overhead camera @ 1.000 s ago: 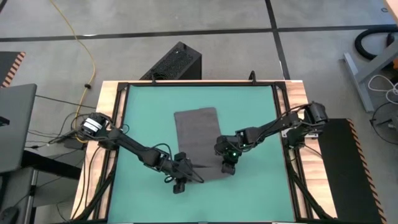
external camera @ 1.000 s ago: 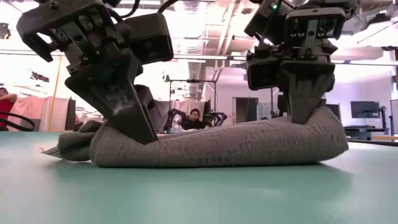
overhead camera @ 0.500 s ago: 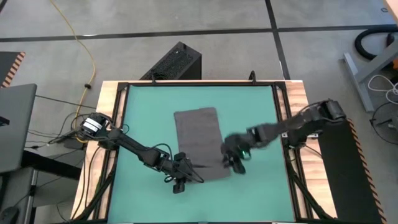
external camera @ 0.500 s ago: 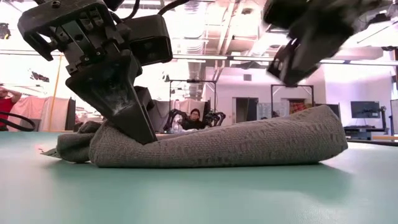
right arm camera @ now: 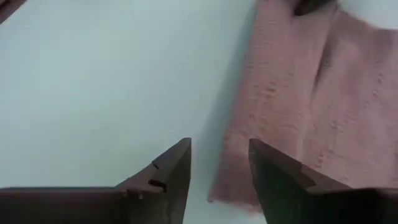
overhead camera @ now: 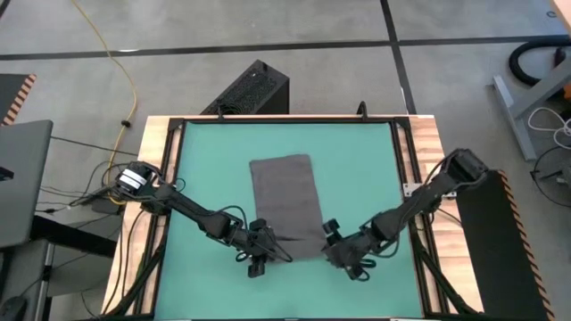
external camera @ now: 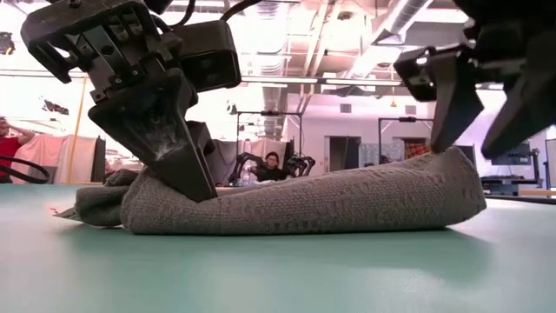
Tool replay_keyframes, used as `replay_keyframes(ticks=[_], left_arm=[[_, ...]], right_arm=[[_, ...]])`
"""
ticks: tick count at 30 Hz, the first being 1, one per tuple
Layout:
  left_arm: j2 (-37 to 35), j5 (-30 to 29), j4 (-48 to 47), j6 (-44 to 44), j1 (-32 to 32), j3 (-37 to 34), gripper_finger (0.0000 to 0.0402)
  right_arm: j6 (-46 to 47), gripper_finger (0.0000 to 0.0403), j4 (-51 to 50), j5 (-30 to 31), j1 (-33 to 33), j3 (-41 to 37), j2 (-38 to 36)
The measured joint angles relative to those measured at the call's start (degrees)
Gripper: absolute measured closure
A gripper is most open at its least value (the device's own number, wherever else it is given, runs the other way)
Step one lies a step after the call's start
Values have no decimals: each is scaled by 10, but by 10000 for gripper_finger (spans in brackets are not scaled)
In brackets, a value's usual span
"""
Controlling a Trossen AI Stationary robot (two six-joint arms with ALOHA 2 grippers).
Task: Roll towel into tight, uniform cylinder
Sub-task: Roll the gray towel
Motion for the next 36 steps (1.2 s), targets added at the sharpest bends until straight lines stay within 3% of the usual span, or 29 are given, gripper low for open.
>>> replay_keyframes(ticks=[6, 11, 19, 27, 36], left_arm=[[-2, 12, 4, 18, 0, 0, 240], [-29, 23, -5, 44, -1, 9, 226], [-47, 15, -14, 67, -36, 14, 225], [-29, -99, -17, 91, -75, 14, 222], [7, -121, -44, 95, -77, 12, 177]], right_arm=[[5, 170, 2, 53, -8, 0, 46], [10, 160, 5, 61, -20, 0, 84], [24, 187, 9, 63, -27, 2, 105], [20, 223, 18, 55, -40, 1, 101], [24, 243, 25, 54, -43, 0, 102]])
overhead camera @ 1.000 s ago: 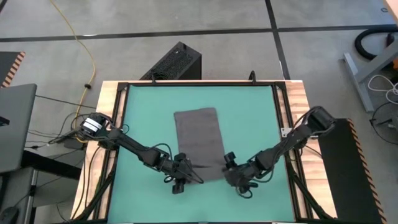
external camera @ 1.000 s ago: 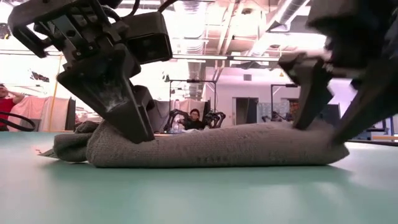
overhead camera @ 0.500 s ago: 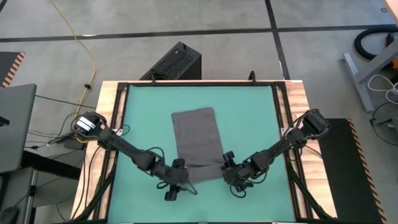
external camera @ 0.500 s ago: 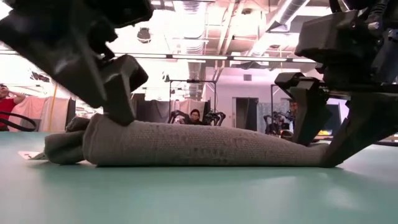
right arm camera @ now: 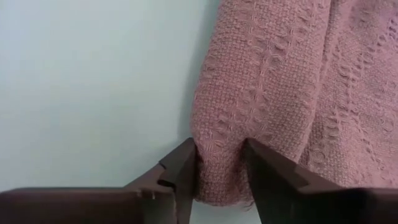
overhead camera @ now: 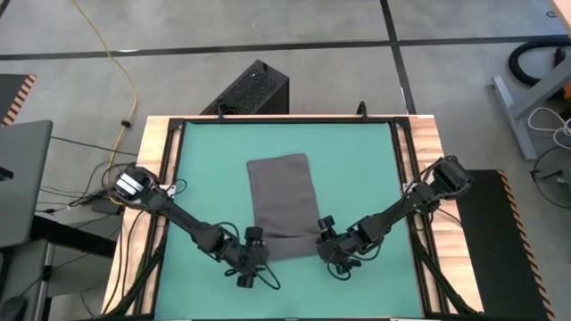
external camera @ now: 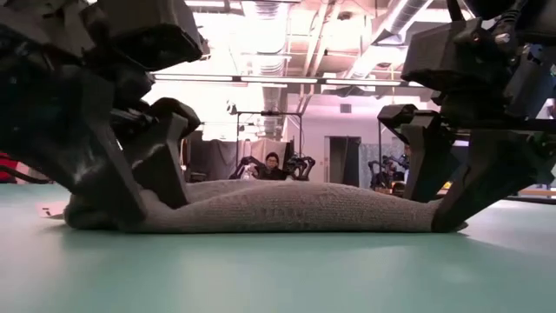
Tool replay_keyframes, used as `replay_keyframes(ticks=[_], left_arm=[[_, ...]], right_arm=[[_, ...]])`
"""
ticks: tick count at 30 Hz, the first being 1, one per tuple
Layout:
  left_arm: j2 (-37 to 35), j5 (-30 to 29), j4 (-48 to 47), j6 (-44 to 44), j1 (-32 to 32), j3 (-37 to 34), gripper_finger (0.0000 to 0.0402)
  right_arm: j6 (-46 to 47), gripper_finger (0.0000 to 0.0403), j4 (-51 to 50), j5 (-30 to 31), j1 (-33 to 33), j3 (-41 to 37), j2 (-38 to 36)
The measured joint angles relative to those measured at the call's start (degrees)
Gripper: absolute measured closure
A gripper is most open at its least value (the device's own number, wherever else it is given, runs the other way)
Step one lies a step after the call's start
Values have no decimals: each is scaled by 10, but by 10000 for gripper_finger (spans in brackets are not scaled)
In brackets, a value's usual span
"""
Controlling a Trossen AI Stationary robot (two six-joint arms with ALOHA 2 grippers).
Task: Roll towel into tight, uniform cylinder
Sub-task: Roll the gray towel
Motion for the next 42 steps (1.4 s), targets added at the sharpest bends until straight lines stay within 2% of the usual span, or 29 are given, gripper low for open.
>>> replay_keyframes(ticks=[5, 8, 12, 17, 18, 21, 27, 29, 32, 38, 42], left_arm=[[46, -24, -16, 6, -5, 6, 163], [62, -46, -25, -1, -11, 8, 177], [65, -63, -34, -5, -15, 9, 242], [59, -82, -44, -47, -15, 9, 366], [56, -75, -45, -61, -14, 8, 380], [38, -29, -44, -66, -9, 5, 386], [-17, 68, -39, -96, 2, -8, 392], [-22, 113, 24, -132, 5, -32, 393], [-23, 178, 181, -191, 9, -93, 394], [-24, 226, 420, -365, 28, -214, 394], [-27, 248, 491, -442, 38, -254, 389]], right_arm=[[15, 257, -1, -20, -1, 0, 0], [33, 280, -9, -29, -1, 0, 0], [53, 325, -21, -48, -3, 1, -1], [77, 371, -26, -83, -13, 1, -1], [86, 375, -26, -93, -16, 1, -1], [109, 377, -31, -141, -30, 1, -12], [186, 376, -29, -298, -77, 0, -51], [230, 377, -28, -344, -94, 0, -54], [271, 375, -22, -387, -107, 1, -46], [299, 374, -1, -410, -106, -2, -35], [305, 375, 37, -435, -111, -3, -17]])
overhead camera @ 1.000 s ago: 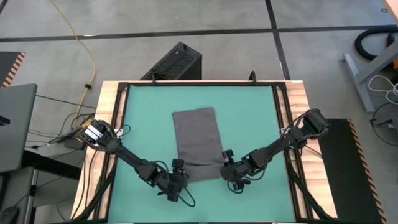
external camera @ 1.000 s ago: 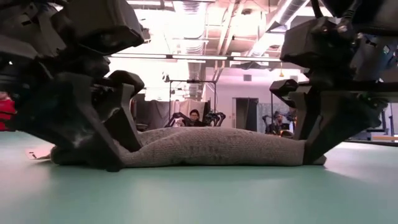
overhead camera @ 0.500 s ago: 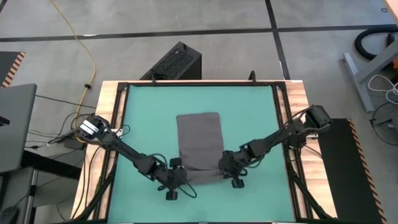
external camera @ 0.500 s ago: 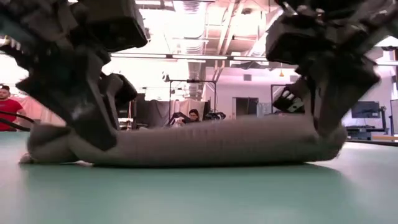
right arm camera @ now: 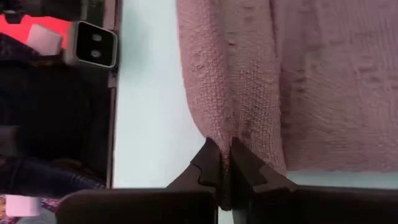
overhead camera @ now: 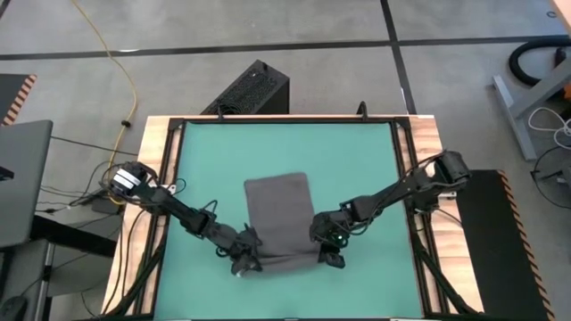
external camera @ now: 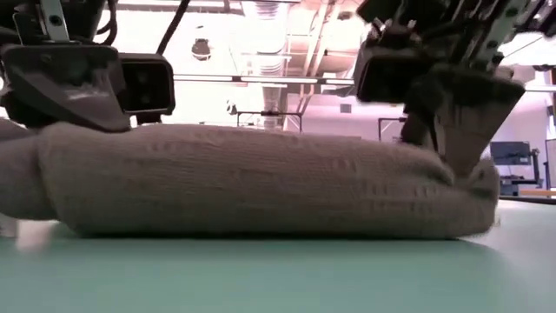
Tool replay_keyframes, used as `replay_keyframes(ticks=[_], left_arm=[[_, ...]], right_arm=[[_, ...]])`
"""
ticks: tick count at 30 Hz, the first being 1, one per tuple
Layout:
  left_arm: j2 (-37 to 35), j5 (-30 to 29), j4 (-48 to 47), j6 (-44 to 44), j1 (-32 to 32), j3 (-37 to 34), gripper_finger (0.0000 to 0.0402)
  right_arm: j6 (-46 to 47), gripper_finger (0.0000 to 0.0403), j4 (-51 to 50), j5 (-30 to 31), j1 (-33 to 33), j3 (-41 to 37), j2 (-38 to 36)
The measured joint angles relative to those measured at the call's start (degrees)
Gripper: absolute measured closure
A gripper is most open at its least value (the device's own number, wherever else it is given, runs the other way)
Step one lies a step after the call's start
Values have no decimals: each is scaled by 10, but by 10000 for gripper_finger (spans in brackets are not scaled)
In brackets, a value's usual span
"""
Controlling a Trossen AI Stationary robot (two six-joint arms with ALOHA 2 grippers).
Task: Roll towel into tight, uniform cylinder
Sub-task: Roll the gray towel
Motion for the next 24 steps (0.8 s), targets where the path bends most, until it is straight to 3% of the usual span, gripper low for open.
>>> replay_keyframes(ticks=[4, 9, 17, 20, 24], left_arm=[[-2, 5, 5, -31, 9, -3, 362], [-3, 65, -16, -29, 22, -2, 328], [-60, 102, -56, 19, 25, -6, 329], [-121, 81, -84, 42, 26, -6, 338], [-203, 7, -160, 107, 19, 1, 350]], right_arm=[[16, 375, 18, -21, -19, -1, 34], [27, 375, 30, -52, -46, -1, 63], [27, 374, 37, -68, -65, -2, 61], [27, 374, 37, -74, -72, -2, 62], [27, 374, 38, -79, -82, -2, 62]])
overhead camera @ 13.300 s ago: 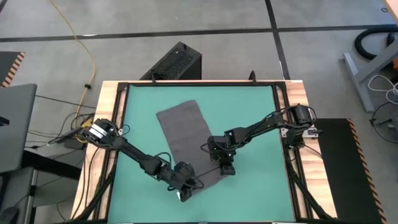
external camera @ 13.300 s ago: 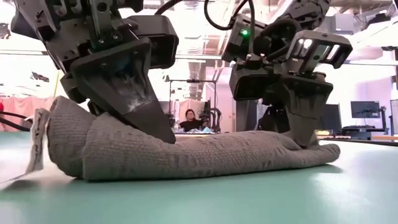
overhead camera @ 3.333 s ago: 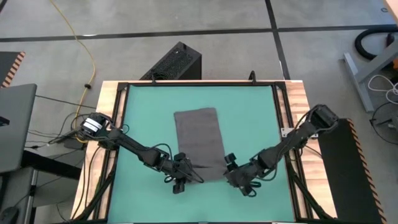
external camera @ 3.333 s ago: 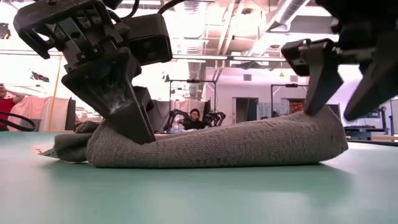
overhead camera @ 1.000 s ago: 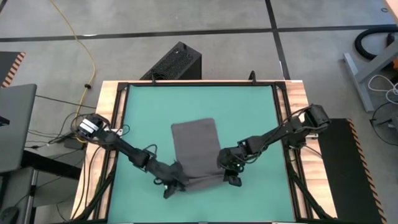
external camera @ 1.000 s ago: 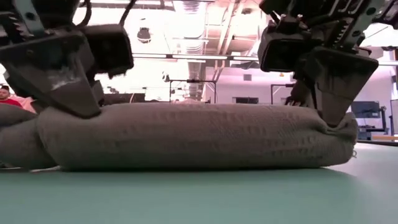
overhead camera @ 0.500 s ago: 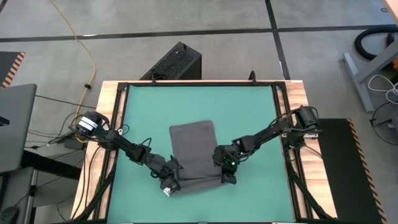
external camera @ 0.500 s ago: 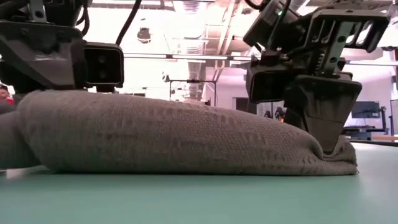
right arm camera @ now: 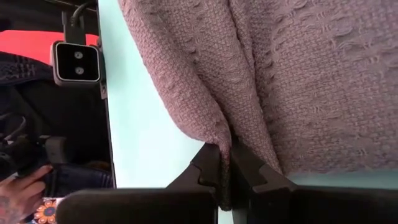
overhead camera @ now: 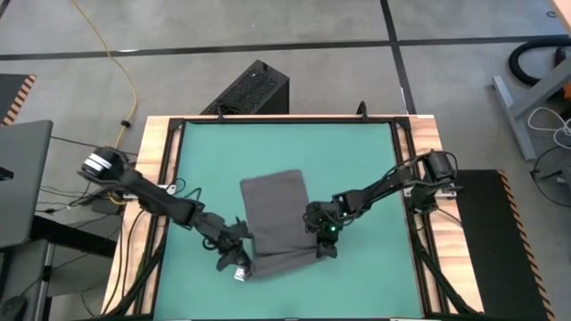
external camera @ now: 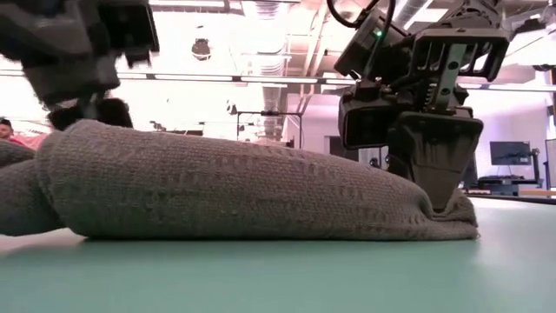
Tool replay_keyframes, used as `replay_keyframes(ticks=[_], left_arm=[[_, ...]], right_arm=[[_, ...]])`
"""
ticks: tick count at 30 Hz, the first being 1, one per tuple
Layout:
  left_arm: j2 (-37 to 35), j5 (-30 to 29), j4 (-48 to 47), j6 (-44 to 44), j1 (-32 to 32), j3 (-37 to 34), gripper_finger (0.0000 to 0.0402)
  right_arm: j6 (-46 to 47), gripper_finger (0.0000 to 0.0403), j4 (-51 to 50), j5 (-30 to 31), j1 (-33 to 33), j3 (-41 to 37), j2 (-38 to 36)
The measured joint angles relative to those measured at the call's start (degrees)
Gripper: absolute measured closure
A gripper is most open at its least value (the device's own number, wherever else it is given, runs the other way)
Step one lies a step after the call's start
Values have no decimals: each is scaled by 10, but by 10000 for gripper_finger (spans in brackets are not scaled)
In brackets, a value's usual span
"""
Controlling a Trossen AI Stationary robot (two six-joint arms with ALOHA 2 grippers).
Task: Roll towel into tight, uniform cylinder
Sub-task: Roll the gray towel
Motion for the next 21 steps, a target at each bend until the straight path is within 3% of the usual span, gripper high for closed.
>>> replay_keyframes(ticks=[4, 7, 16, 21], left_arm=[[-31, -116, -54, 124, -34, 56, 354], [14, -177, -125, 205, -55, 130, 351], [256, -151, -399, 337, -41, 438, 337], [318, -147, -495, 382, -21, 525, 352]], right_arm=[[2, 374, 2, -5, -9, 0, 0], [3, 374, 3, -7, -12, 0, 0], [8, 374, 6, -14, -14, 0, 0], [17, 374, 6, -20, -15, 0, 0]])
